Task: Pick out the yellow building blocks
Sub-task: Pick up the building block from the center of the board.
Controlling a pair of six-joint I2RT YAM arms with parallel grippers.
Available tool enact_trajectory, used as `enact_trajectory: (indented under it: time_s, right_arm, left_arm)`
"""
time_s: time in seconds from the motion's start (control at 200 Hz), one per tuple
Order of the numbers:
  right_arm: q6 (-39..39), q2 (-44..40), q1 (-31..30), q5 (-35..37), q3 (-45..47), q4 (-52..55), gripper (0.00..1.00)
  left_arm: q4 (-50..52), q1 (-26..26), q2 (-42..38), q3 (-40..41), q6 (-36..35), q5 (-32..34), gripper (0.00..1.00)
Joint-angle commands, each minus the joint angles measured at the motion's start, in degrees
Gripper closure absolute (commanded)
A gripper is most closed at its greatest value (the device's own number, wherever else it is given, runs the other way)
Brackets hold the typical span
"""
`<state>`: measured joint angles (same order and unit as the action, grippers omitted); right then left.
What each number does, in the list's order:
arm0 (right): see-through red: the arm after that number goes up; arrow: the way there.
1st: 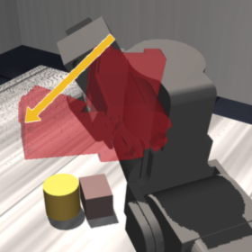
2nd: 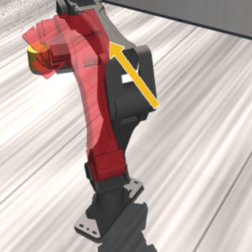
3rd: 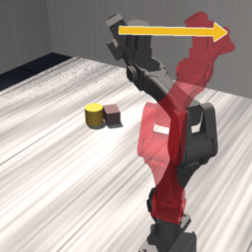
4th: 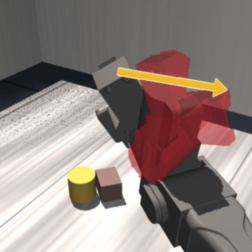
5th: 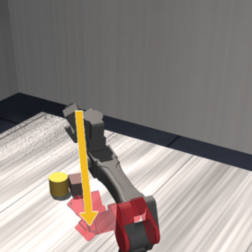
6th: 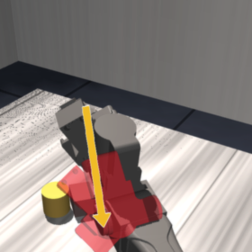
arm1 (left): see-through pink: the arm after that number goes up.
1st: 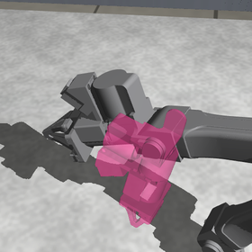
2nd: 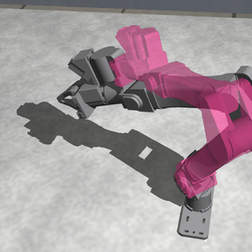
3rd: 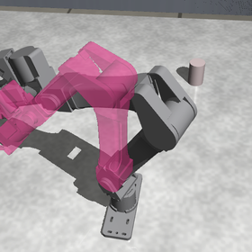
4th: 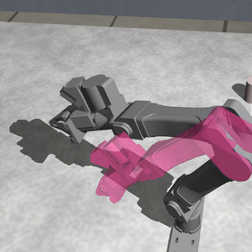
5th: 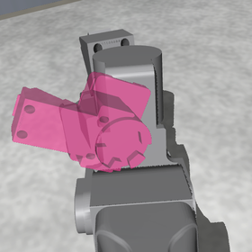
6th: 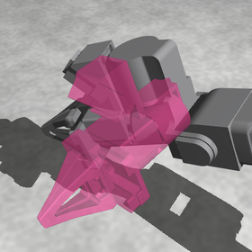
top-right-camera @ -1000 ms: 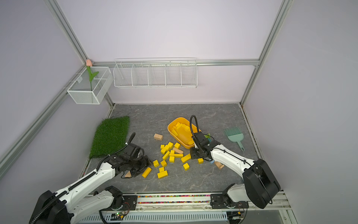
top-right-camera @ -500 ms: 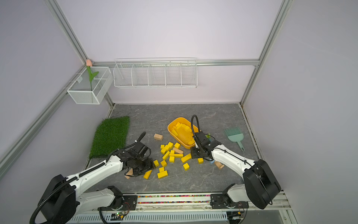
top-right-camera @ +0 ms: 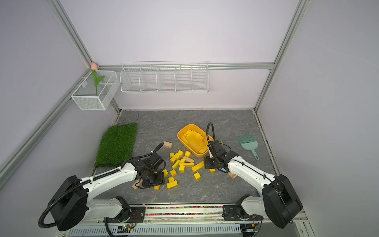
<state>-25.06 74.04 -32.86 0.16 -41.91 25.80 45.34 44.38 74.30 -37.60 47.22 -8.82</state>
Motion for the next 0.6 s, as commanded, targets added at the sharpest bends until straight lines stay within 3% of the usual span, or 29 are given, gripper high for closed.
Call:
enact_trajectory:
  time_s: [0.0, 0.225, 0.4, 0.46, 0.515, 0.595]
  right_arm:
    - [-0.6, -0.9, 0.4, -1.0, 1.1, -0.7, 0.41]
    - [-0.3, -2.4, 0.7, 0.8, 0.7, 1.5, 0.4]
    - [-1.3, -2.5, 0.7, -0.2, 2.3, 0.0, 0.39]
    - [-1.4, -2.7, 0.7, -0.3, 2.7, -0.2, 0.39]
    - [-1.5, -3.1, 0.7, -0.2, 3.0, -0.3, 0.38]
    - [-1.7, -3.5, 0.8, -0.3, 3.3, -0.7, 0.38]
  left_arm:
    - [-1.5, 0.4, -0.8, 1.5, -0.7, -0.6, 0.35]
    - [-2.3, 0.4, -1.4, 1.9, -1.8, 0.3, 0.41]
    - [-3.9, 0.4, -0.5, 2.1, -3.4, 0.2, 0.66]
    - [-5.1, 0.4, -0.7, 2.7, -3.3, -0.5, 0.8]
    - [-5.5, 0.4, -1.0, 2.8, -3.1, -0.7, 1.0]
    - [-4.7, 0.4, -3.4, 2.5, -2.7, 0.3, 1.0]
